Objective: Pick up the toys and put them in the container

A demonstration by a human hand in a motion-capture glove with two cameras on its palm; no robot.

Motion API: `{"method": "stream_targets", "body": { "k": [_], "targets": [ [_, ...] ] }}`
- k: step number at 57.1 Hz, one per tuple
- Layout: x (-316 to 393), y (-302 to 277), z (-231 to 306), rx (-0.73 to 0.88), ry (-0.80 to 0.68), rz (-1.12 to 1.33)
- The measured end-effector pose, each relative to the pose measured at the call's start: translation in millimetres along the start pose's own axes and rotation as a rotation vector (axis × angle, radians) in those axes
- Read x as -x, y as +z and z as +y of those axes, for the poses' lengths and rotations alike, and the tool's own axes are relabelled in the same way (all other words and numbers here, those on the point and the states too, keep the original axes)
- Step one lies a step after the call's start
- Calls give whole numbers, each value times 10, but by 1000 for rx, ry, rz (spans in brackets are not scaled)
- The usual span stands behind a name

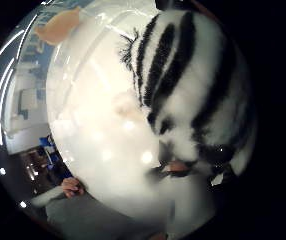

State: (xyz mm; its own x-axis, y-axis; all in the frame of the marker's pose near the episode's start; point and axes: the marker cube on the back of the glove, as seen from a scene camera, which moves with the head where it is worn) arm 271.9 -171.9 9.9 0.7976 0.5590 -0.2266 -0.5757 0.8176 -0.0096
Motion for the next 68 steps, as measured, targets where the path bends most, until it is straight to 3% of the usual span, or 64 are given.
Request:
{"method": "stream_targets", "body": {
  "k": [15,21,28,35,48,59,68],
  "targets": [
    [47,-225,-20,-101,-62,-74],
    [228,-860,13,-199,-104,-148],
    [443,-1967,-124,-398,-160,-55],
    [872,-2556,-257,-426,-282,-115],
    [1541,-2501,-825,-366,-186,-145],
    [2431,-2130,-1192,-283,-374,-69],
    [2694,-1999,-1341,-232,-422,-87]
  ]
}}
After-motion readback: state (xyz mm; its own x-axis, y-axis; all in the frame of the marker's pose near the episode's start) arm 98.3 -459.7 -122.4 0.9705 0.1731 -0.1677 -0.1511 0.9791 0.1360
